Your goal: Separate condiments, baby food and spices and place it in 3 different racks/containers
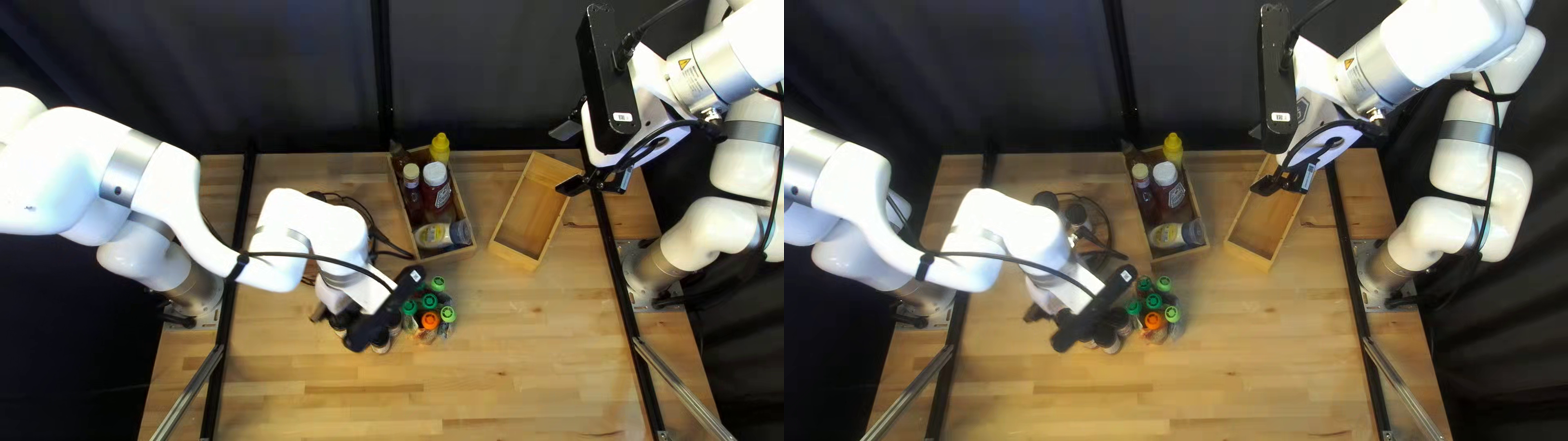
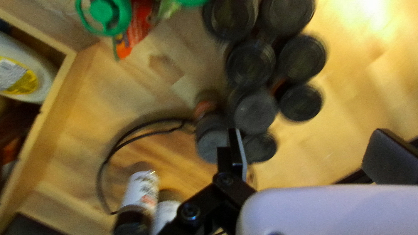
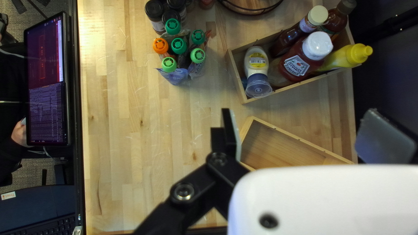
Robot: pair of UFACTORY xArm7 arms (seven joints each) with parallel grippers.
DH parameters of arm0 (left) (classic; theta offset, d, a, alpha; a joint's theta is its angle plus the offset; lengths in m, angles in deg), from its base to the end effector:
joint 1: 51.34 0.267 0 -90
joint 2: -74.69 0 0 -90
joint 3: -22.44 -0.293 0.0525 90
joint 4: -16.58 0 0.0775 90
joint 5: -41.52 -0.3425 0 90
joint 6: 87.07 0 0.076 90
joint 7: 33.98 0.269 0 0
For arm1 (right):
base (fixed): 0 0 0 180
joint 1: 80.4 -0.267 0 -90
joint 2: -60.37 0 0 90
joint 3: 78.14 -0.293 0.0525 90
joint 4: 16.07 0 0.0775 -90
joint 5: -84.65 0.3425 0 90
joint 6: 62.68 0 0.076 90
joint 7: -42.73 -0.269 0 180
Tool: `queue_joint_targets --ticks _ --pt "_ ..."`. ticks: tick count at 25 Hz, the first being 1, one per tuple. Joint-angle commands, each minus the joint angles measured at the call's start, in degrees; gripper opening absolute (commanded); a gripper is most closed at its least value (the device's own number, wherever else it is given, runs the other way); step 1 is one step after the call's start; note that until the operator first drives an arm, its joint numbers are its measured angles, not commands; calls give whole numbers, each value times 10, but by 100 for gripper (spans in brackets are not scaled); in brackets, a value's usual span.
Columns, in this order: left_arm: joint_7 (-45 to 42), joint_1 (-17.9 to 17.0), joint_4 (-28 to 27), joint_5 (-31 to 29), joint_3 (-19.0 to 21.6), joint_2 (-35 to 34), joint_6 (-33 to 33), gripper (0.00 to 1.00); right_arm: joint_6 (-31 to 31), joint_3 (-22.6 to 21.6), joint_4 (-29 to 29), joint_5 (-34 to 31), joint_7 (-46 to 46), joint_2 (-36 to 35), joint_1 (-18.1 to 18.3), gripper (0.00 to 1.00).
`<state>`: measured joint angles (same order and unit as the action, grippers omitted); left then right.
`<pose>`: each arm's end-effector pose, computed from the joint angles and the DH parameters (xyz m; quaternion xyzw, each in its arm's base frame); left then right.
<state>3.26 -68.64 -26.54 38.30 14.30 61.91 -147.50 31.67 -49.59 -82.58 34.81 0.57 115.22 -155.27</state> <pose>0.3643 -0.0522 0.1615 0.9114 -0.4094 -0.0411 0.0018 0.3775 -0.0006 0.4816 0.9625 -0.0230 0.2693 0.0216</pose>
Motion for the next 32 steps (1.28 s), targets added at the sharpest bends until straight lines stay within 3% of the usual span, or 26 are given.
queue_joint_targets --ticks 1,14,32 --pt "40 9 20 -32 -10 -7 12 100 0 0 0 0 0 0 0 100" --pt "145 23 30 -73 -35 47 57 100 0 0 0 0 0 0 0 100" --pt "161 24 43 -82 -39 84 105 100 0 0 0 0 0 0 0 100"
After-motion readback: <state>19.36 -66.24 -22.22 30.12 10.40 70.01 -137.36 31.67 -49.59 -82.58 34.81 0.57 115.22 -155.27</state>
